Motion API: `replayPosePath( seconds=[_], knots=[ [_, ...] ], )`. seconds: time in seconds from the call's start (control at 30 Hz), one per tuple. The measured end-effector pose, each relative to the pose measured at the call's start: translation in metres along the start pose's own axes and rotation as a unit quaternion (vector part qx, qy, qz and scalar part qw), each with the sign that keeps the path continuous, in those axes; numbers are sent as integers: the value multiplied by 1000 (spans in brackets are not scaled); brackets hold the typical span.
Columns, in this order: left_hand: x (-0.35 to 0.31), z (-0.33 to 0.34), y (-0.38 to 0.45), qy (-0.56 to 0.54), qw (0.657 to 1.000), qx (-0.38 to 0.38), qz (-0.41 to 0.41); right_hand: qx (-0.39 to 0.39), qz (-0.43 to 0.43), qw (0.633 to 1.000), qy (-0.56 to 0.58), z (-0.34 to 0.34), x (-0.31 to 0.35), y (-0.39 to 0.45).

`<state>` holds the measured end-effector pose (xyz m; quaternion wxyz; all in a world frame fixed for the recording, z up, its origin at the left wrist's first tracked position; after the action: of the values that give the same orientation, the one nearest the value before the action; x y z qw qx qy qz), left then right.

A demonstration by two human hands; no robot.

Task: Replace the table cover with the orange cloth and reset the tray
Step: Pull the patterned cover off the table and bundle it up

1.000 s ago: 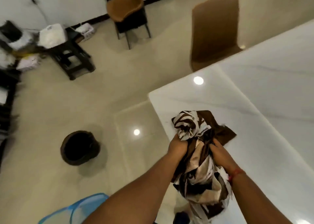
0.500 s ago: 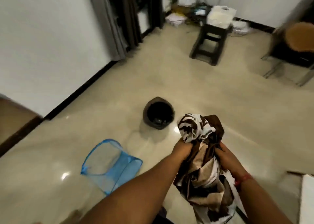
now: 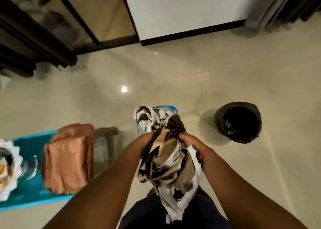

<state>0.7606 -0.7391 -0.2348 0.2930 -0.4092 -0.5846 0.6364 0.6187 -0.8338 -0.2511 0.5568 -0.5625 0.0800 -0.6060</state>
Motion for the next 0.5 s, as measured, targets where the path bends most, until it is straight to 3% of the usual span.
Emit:
replayPosePath(
  seconds=[0.1, 0.23, 0.37, 0.5],
  knots=[
    [0, -26, 13, -91, 995, 24, -22, 6, 71, 997, 25, 7, -8, 48],
    [5, -45, 53, -181, 981, -4, -69, 4, 142, 988, 67, -3, -24, 87],
    [9, -38, 80, -259, 964, -40, -32, -53, 127, 990, 25, -18, -33, 111],
    [15, -20, 88, -211, 975, -63, -38, -88, 124, 987, -42, -20, -46, 117]
  ],
)
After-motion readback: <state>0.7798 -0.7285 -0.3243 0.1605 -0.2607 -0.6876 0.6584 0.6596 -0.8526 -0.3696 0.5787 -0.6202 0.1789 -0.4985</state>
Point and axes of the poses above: each hand's wrist, its own y-axis towards the middle knuckle, its own z-axis out of the palm, x = y × z, the point moved 3 cm from there along y, towards the middle knuckle, and after that the axes turned 12 degrees about -z, right-handed, at the moved point
